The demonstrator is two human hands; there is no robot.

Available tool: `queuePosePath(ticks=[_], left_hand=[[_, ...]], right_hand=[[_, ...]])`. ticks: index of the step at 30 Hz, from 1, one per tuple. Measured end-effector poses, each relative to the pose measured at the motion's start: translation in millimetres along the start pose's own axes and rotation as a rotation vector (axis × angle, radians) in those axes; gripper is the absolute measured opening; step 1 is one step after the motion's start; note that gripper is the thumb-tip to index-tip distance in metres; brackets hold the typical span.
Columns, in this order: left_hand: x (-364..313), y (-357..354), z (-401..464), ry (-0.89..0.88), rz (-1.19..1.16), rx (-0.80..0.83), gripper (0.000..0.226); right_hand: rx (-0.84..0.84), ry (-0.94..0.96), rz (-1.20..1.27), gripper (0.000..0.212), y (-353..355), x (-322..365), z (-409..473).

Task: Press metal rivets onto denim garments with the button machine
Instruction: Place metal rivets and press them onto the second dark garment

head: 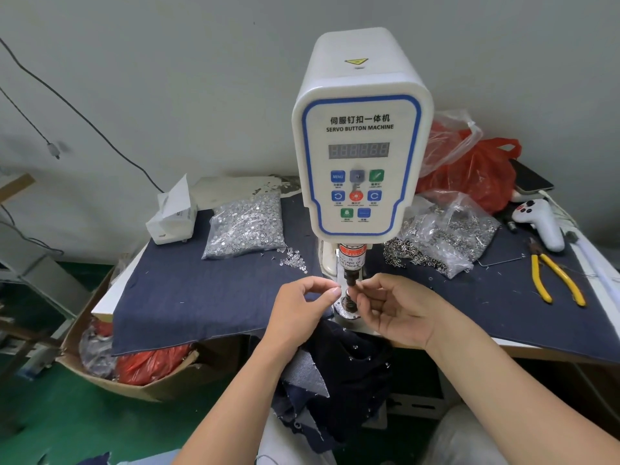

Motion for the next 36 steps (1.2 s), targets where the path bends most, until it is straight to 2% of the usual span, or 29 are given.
queuePosePath(ticks=[4, 7, 10, 16, 22, 31, 34, 36], left_hand=[[-6, -7, 1, -0.031, -0.002, 0.023, 0.010], [-7, -12, 2, -0.016, -0.005, 0.025, 0.014], [-7, -15, 3, -0.009, -0.005, 0.017, 0.014], [-7, -16, 4, -0.002, -0.019, 0.032, 0.015], [-10, -16, 3, 0.024, -0.047, 0.051, 0.027], [-15, -13, 1, 0.027, 0.026, 0.056, 0.019], [-14, -10, -3, 0.056, 0.007, 0.057, 0.012], [-11, -5, -6, 0.132, -0.055, 0.043, 0.014]], right_hand=[[0.022, 0.028, -0.042, 0.017, 3, 7, -1], [-0.006, 0.123, -0.224, 0.024, 11, 25, -2], [-0.094, 0.247, -0.374, 0.023, 24, 42, -2], [-0.132, 0.255, -0.344, 0.028, 53, 39, 3], [-0.119, 0.232, -0.351, 0.028, 59, 34, 7], [-0.115, 0.241, -0.367, 0.025, 56, 33, 2], [-0.121, 0.310, -0.488, 0.017, 49, 33, -6], [-0.103, 0.404, -0.692, 0.013, 42, 32, -16]])
Point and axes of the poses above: each hand's wrist, its own z-axis towards the middle knuckle, its own y-axis out of the back of the hand, x = y × z, the point moved 5 cm from there along z, towards the middle knuckle, and after that the axes turned 1 degree about z, right-handed, at the moved point
